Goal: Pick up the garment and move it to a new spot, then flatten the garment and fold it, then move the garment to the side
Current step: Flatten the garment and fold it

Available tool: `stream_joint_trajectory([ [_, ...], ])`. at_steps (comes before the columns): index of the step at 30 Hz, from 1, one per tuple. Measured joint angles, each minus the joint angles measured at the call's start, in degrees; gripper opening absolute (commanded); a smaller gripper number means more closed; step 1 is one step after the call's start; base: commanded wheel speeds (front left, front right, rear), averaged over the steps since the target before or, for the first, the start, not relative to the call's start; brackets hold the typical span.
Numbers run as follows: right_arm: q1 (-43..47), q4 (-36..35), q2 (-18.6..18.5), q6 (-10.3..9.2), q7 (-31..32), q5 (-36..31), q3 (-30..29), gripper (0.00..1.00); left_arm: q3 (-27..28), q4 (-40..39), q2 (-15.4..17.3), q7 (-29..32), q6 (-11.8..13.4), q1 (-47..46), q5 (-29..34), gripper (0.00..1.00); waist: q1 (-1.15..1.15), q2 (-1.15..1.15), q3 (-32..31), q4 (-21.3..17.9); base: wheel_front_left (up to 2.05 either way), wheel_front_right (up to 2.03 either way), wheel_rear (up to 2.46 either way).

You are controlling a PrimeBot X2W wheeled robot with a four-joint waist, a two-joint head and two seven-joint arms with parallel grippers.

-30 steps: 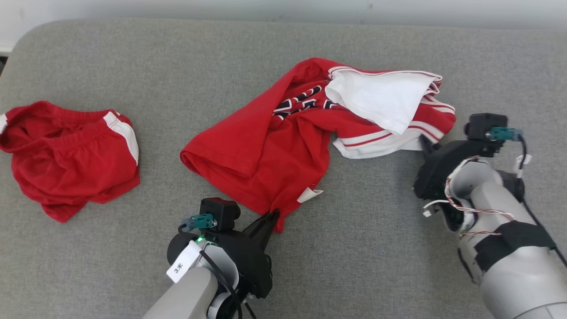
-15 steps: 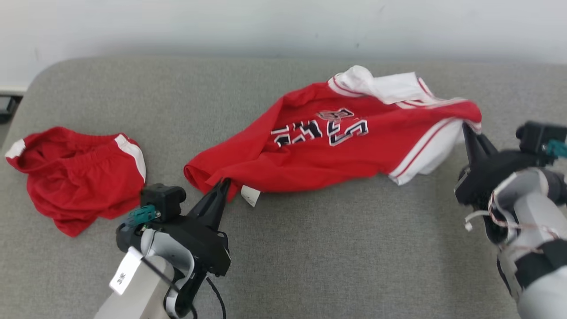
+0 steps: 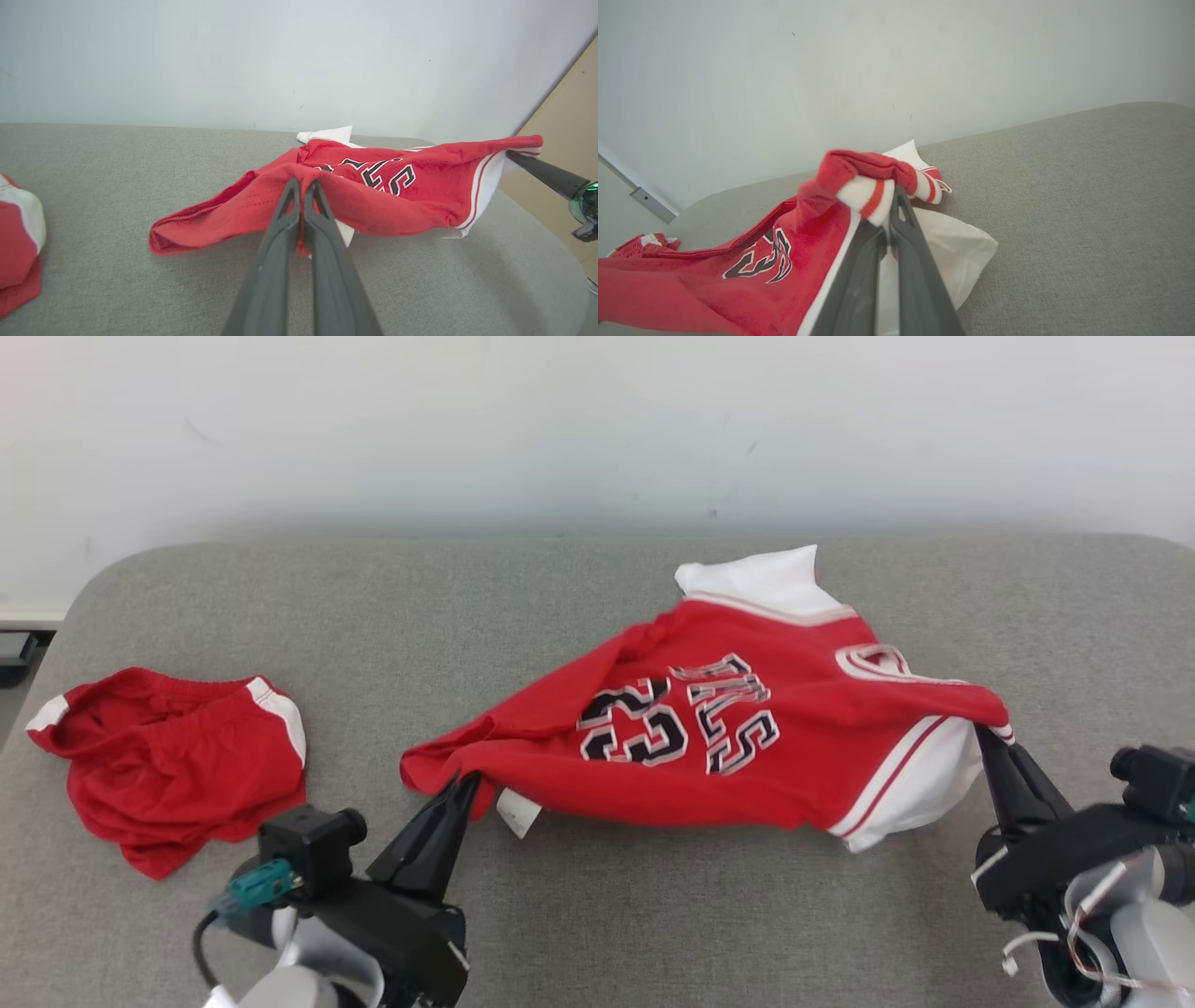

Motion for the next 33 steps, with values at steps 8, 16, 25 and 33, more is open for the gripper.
stream_joint_trajectory([
  [8,11.0,-17.9,-0.6,-0.67,1.9,2.8,-1.8,0.00,0.8,-8.8,4.3,2.7,3.1,4.4,0.5,0.00,0.00,0.00,-0.7,-0.7,0.00,0.00,0.00],
  [16,12.1,-25.0,-0.5,-4.11,6.9,3.9,-2.4,0.00,1.6,-10.3,5.8,7.4,4.5,4.6,0.2,0.00,0.00,0.00,1.1,-1.6,0.00,0.00,0.00],
  [25,16.8,-37.2,-0.7,-6.75,10.5,5.8,-3.8,0.00,4.3,-15.9,8.8,10.2,5.8,4.8,0.7,0.00,0.01,0.00,3.0,-2.9,0.00,0.00,0.00],
  [33,20.7,-44.0,-2.3,-10.44,13.5,5.7,-8.2,0.00,5.8,-21.3,11.3,14.4,6.6,10.3,0.7,0.00,0.00,0.00,3.7,-5.5,0.00,0.00,0.00],
])
